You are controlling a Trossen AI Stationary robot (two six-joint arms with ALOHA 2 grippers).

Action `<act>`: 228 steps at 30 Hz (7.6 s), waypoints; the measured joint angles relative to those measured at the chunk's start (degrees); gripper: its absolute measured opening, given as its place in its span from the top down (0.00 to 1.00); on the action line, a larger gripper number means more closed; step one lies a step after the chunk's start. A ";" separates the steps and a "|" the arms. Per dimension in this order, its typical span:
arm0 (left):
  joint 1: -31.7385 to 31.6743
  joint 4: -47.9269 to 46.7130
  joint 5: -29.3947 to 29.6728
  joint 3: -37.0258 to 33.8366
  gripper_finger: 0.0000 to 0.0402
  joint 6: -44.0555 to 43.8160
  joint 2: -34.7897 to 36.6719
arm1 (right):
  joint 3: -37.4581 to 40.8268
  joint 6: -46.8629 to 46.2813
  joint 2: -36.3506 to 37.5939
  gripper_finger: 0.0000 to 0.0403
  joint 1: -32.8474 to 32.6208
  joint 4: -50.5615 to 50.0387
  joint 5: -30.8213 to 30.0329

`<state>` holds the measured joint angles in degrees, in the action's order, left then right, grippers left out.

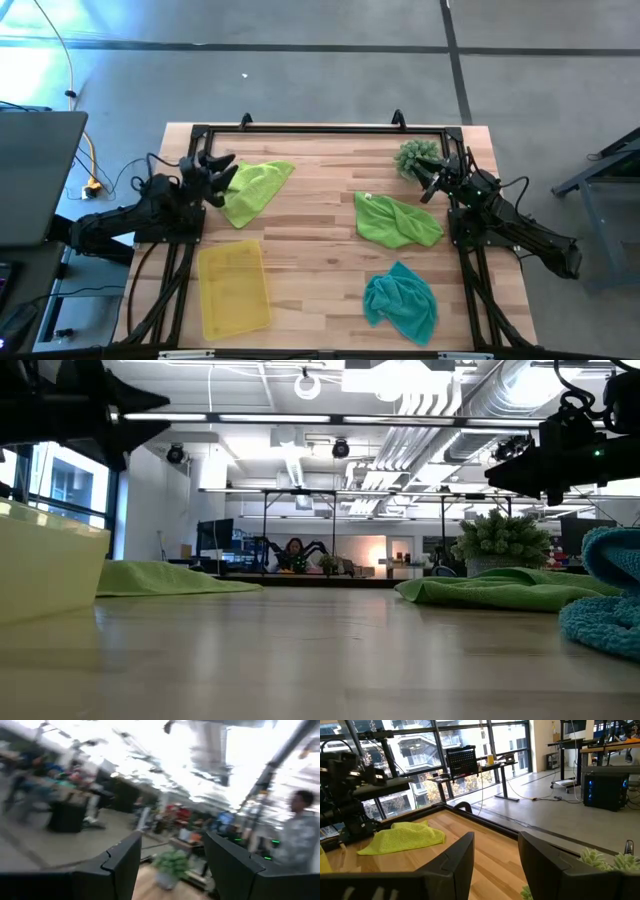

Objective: Roll microfiber towels into tight, uniform cylinder then place into a basket
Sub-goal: Fold the green microfiber towel

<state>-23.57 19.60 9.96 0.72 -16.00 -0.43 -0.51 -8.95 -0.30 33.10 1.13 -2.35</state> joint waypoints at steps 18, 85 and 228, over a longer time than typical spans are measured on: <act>-0.04 11.66 -1.25 0.00 0.49 12.06 -0.17 | -0.02 -0.02 0.00 0.64 0.00 0.00 0.00; 7.85 3.50 -15.26 51.40 0.49 4.33 -92.89 | -35.33 11.32 -50.77 0.64 -12.36 8.18 2.84; 25.30 -76.67 2.28 73.39 0.49 4.10 -95.57 | -38.02 -10.00 -85.54 0.64 -38.71 2.83 -8.15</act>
<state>1.73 -57.07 12.24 74.11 -11.90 -96.00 -38.53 -18.95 -85.83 -5.61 3.96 -10.50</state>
